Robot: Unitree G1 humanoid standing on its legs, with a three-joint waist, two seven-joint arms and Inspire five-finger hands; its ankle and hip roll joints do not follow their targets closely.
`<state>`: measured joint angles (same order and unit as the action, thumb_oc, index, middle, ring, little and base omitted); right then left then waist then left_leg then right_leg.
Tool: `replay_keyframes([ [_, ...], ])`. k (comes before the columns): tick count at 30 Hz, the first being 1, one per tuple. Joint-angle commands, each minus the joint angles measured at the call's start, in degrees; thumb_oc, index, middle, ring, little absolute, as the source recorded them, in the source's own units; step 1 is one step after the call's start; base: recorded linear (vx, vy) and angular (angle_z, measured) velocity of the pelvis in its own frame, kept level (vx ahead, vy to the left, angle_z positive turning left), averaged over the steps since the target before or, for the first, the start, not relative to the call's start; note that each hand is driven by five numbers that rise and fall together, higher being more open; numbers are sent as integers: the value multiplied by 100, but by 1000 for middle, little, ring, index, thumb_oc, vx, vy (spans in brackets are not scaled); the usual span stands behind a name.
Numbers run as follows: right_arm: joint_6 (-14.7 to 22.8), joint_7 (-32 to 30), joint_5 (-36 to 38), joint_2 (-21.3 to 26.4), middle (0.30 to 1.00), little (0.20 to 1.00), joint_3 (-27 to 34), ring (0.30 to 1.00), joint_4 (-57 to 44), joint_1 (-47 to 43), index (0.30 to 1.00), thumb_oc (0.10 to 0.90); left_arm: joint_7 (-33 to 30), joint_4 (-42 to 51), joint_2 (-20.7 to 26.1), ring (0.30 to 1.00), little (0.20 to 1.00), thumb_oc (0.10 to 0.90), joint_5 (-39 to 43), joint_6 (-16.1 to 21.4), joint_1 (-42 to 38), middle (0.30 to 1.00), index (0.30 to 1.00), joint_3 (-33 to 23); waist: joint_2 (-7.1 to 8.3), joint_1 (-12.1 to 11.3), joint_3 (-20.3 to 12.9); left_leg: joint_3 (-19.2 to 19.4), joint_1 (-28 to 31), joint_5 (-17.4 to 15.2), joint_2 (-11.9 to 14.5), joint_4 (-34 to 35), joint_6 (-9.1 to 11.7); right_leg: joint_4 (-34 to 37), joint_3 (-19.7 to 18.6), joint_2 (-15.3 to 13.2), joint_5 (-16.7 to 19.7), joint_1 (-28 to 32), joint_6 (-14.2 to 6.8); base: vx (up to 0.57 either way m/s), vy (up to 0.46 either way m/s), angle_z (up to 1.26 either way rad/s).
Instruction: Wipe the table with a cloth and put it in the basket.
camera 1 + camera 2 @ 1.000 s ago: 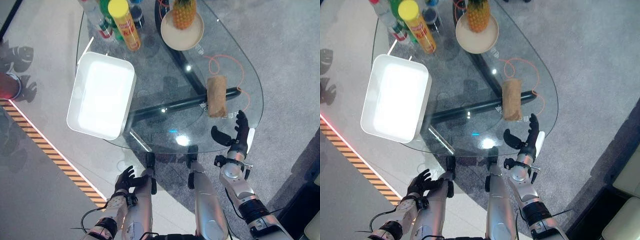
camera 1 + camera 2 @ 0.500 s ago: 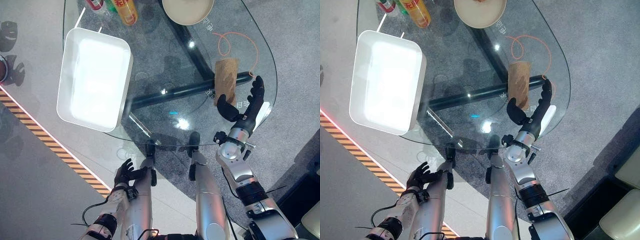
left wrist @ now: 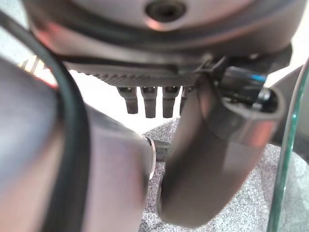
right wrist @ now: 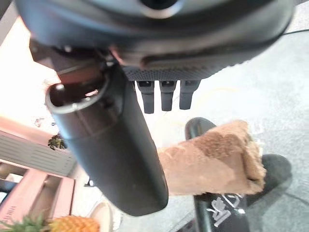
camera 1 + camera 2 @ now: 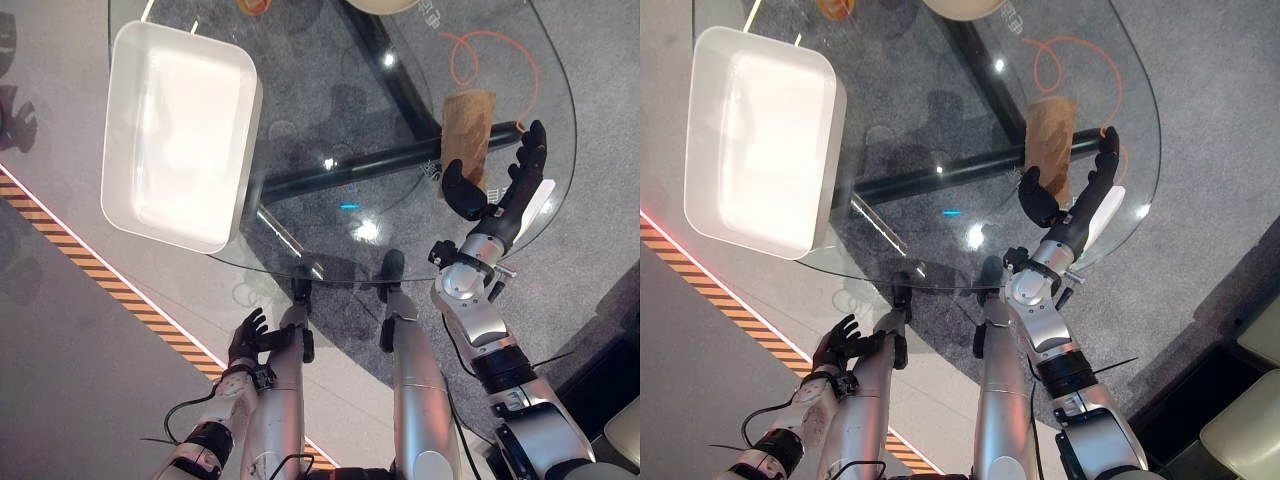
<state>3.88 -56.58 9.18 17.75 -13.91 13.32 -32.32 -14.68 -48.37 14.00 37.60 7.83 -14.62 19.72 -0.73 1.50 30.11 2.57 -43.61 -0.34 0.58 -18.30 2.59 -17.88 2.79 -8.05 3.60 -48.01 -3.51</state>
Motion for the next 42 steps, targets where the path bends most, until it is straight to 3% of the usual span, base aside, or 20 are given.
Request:
replay_keyframes([
  [1,96,-242,-74,412,900,900,185,900,-696,-11,900,800,-186,22,-449,900,900,800,141,-119,540,900,900,353,-209,13,-31,145,-451,73,-375,-310,-302,200,132,373,236,-40,137,0,0,0],
  [14,133,-109,96,506,900,900,89,900,-416,-169,900,800,-149,72,-421,900,900,800,172,-46,482,900,900,402,-253,-18,-31,96,-722,108,-395,-344,-286,198,114,381,269,-303,122,0,0,0],
  [23,-170,42,285,616,900,900,5,900,-328,-440,900,800,-167,70,-371,900,900,800,204,-93,386,900,900,393,-263,-56,-31,57,-873,116,-411,-365,-279,157,117,383,279,-477,106,0,0,0],
  [30,-155,-96,570,626,900,900,12,900,-120,-533,900,800,-170,89,-361,900,900,800,233,-96,316,900,900,433,-263,-79,-31,43,-958,112,-420,-365,-281,148,121,385,286,-571,94,0,0,0],
  [37,-746,-116,661,728,900,900,-16,900,120,-647,900,800,-137,115,-349,900,900,800,275,-91,264,900,900,460,-259,-96,-31,29,-1046,117,-439,-370,-276,154,125,376,319,-665,75,0,0,0],
  [42,-925,-334,834,829,900,900,-4,900,460,-815,900,800,-124,73,-339,900,900,800,319,-96,193,900,900,474,-251,-116,-31,23,-1052,110,-448,-349,-276,177,128,384,320,-666,73,0,0,0],
])
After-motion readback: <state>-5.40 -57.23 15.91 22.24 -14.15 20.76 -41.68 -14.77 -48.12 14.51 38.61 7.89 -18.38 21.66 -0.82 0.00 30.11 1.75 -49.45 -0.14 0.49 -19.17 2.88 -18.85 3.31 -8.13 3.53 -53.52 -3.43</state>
